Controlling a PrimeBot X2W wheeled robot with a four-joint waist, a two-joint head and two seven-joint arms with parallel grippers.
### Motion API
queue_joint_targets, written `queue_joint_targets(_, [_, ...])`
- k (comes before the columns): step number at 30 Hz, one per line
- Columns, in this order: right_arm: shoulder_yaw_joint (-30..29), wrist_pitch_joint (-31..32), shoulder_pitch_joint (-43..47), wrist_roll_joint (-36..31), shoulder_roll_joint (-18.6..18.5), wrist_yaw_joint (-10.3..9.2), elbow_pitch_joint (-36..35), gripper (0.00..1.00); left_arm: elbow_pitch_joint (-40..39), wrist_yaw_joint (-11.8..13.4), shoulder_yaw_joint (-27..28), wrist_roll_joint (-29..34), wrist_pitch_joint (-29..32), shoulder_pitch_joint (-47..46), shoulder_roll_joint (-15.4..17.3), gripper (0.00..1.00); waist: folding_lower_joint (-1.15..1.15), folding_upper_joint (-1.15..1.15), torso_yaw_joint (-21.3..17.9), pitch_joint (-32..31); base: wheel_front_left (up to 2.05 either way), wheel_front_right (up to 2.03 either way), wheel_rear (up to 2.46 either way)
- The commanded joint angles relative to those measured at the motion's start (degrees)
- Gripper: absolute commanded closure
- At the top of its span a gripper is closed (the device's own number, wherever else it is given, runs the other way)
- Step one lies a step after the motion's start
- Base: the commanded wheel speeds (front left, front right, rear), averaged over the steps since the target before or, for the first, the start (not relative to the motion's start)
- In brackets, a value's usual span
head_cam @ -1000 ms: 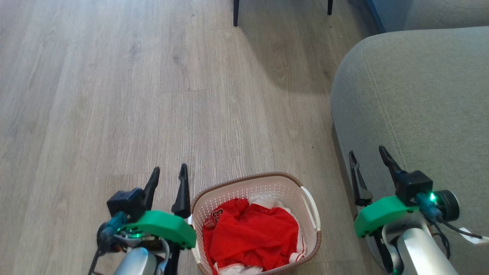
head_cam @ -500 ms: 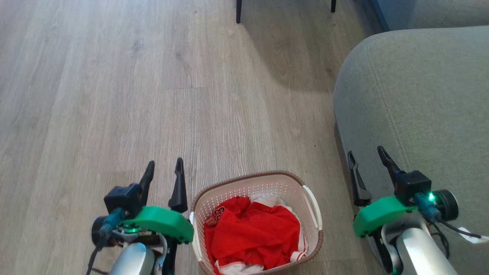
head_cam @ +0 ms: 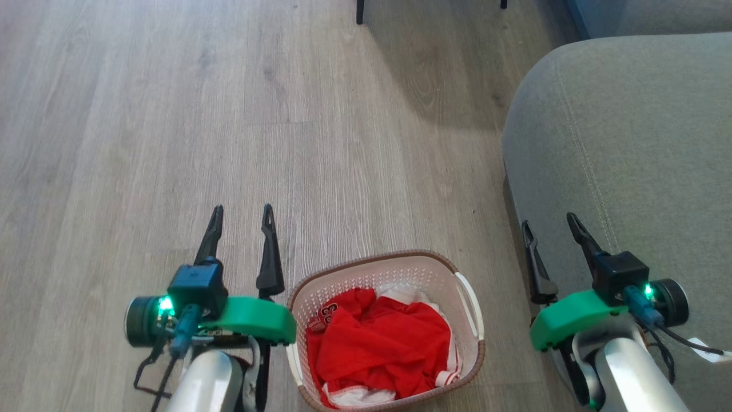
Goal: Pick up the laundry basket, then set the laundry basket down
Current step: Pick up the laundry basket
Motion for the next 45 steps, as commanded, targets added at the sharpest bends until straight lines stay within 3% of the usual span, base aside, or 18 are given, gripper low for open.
queue_joint_targets(1, [1.1,-0.4,-3.0,-0.4,-0.4,0.41,-2.1,0.0,-2.1,1.1,1.3,1.2,-0.3,-2.4,-0.1,0.0,0.0,0.0,-0.1,0.3,0.0,0.0,0.0])
queue_joint_targets(8, [1.0,-0.4,-3.5,-0.2,-0.6,0.41,-2.4,0.0,0.4,2.3,-0.1,1.8,-0.3,-2.6,-0.1,0.0,0.0,0.0,-0.3,1.8,0.0,0.0,0.0])
queue_joint_targets(17, [2.7,-0.4,-6.3,2.1,-1.8,0.41,1.6,0.0,9.6,0.7,-1.6,-2.4,-0.3,-5.9,-0.1,0.0,0.0,0.0,0.0,7.9,0.0,0.0,0.0])
queue_joint_targets(31, [10.2,0.7,-22.3,12.7,-3.4,0.41,23.1,0.0,42.3,-3.6,-9.7,-15.5,-0.3,-23.1,-0.1,0.0,0.0,0.0,0.3,25.1,0.0,0.0,0.0])
queue_joint_targets(39, [18.0,4.3,-31.9,20.0,-3.7,0.41,33.3,0.0,53.3,-6.9,-17.7,-24.6,2.1,-31.4,-0.1,0.0,0.0,0.0,0.8,32.4,0.0,0.0,0.0])
queue_joint_targets(45, [23.0,6.9,-36.3,25.4,-3.5,0.41,38.6,0.0,55.5,-7.3,-23.5,-30.1,4.8,-35.0,-0.1,0.0,0.0,0.0,1.5,35.7,0.0,0.0,0.0])
